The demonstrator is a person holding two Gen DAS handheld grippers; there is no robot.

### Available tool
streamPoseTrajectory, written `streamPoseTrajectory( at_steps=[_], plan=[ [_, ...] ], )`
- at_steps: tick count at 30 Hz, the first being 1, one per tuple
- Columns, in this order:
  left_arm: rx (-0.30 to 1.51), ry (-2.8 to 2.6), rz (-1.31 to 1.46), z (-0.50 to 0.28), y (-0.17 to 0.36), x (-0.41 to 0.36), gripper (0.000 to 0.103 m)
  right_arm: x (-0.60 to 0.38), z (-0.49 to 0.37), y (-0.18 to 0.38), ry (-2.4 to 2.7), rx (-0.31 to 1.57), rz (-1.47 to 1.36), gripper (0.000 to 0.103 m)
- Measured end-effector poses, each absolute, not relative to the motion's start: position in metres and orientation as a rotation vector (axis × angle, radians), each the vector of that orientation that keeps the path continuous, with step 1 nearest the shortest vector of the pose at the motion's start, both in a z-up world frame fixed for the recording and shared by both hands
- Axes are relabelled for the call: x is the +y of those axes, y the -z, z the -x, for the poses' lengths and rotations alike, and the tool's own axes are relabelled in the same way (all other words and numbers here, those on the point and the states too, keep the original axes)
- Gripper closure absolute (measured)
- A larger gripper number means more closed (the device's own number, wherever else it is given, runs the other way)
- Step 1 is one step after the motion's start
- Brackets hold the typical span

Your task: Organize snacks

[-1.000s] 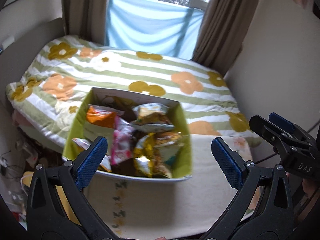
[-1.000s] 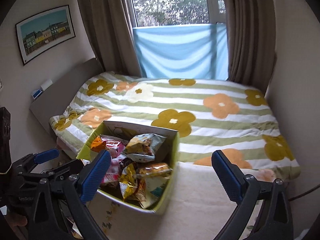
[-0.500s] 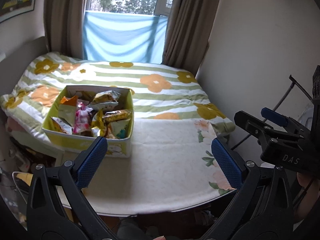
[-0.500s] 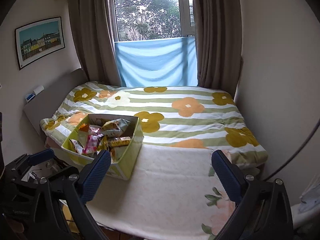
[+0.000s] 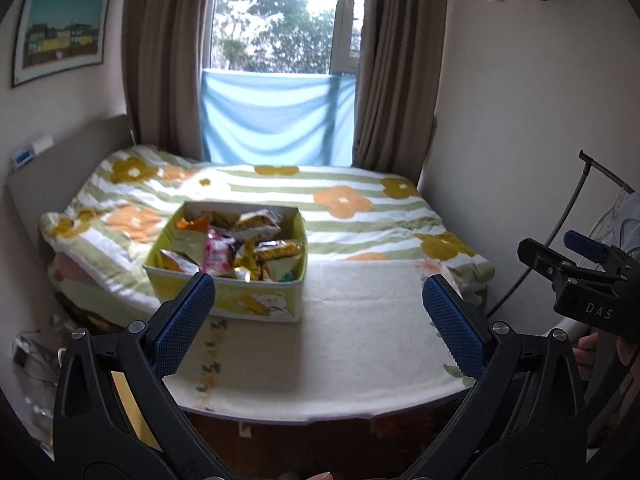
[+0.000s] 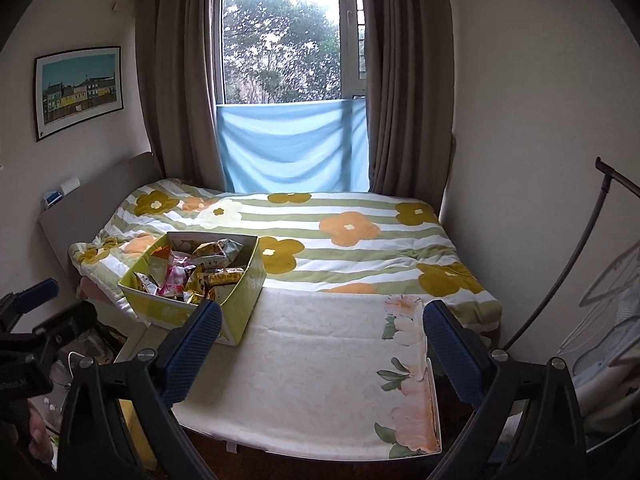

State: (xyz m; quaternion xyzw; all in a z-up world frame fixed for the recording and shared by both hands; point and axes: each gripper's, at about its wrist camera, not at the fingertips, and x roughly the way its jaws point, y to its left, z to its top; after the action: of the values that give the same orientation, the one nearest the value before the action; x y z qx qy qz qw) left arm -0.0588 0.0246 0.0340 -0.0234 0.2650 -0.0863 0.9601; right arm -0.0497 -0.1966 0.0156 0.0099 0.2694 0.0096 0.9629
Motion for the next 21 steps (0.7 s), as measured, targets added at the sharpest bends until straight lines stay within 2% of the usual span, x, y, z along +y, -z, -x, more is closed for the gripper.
streamPoseTrajectory(
  at_steps=[21],
  plan=[
    [0.483,0.136,0.009,0.053,-0.043,0.055,0.000,-0.172,0.068,-0.022,0.063,0.475,-0.029,0.003]
  ],
)
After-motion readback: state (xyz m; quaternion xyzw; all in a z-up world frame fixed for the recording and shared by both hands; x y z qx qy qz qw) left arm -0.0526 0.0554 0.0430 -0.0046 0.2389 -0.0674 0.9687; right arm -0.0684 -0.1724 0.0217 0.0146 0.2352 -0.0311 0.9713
